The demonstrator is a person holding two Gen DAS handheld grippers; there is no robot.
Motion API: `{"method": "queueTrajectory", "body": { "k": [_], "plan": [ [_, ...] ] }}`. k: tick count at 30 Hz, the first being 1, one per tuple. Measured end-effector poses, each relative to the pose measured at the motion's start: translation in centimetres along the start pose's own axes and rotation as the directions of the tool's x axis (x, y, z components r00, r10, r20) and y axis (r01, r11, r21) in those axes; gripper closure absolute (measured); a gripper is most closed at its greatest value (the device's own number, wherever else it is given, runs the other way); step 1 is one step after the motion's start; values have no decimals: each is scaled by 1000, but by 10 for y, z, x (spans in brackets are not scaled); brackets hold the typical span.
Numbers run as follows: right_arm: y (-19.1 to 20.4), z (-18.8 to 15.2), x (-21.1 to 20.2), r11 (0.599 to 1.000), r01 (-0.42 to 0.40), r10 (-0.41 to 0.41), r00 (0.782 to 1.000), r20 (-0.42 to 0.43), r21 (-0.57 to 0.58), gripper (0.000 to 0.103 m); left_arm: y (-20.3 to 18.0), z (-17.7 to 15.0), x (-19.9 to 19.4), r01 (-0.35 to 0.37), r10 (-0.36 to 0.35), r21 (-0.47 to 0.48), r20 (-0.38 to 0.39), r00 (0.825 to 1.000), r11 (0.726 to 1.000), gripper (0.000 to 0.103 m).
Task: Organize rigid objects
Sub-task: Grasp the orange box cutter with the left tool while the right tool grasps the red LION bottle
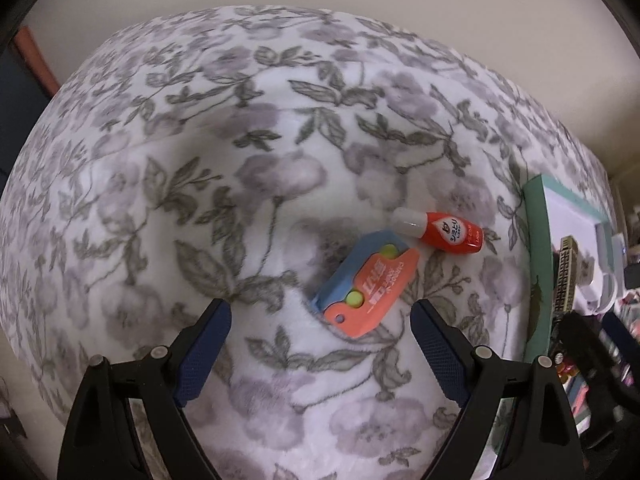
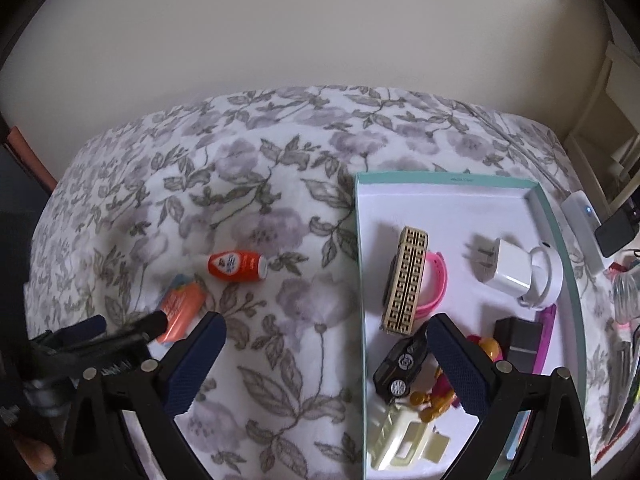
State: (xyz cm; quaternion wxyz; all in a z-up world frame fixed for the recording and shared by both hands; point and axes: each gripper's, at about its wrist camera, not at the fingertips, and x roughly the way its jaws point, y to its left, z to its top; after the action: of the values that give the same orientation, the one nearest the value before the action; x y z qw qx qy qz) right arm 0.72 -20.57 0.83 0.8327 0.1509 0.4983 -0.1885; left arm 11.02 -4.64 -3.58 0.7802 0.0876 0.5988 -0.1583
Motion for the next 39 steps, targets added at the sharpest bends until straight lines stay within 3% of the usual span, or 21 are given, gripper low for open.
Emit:
{"method": "queueTrajectory", "body": {
  "k": [4, 6, 10, 15, 21, 32, 34, 36, 39],
  "plan": [
    [3, 8, 4, 1000, -21, 21, 1000, 19, 11, 3, -10, 3, 7, -4, 4, 53, 3, 1000, 999, 14],
    [6, 12, 7, 999, -29, 29, 999, 23, 12, 3, -14, 3, 11, -2, 2, 73, -1, 1000, 997, 29],
    [12, 16, 16, 999, -37, 37, 999, 20, 3, 3, -19, 4, 20, 7, -4, 93, -25, 1000, 996, 35],
    [15, 20, 27, 998, -55, 55, 998, 11, 15, 3, -20, 6, 24, 35, -32, 95, -33, 999, 995, 55],
    [19, 21, 39, 997, -75, 75, 997, -3, 29, 3, -16, 9, 18, 51, -50, 71, -16, 999, 996, 65],
    [27, 22, 49, 996, -83, 83, 996, -14, 24, 3, -13, 11, 18, 17, -18, 86, 9, 1000, 996, 67],
    [26, 22, 49, 996, -85, 85, 996, -15, 31, 3, -17, 9, 19, 11, -12, 98, 9, 1000, 995, 64],
    [24, 22, 49, 996, -87, 87, 996, -15, 34, 3, -18, 8, 23, 15, -15, 108, 0, 1000, 994, 48],
    [23, 22, 49, 995, -88, 89, 996, -15, 38, 3, -19, 7, 24, 14, -13, 115, -8, 1000, 993, 45]
  ]
}}
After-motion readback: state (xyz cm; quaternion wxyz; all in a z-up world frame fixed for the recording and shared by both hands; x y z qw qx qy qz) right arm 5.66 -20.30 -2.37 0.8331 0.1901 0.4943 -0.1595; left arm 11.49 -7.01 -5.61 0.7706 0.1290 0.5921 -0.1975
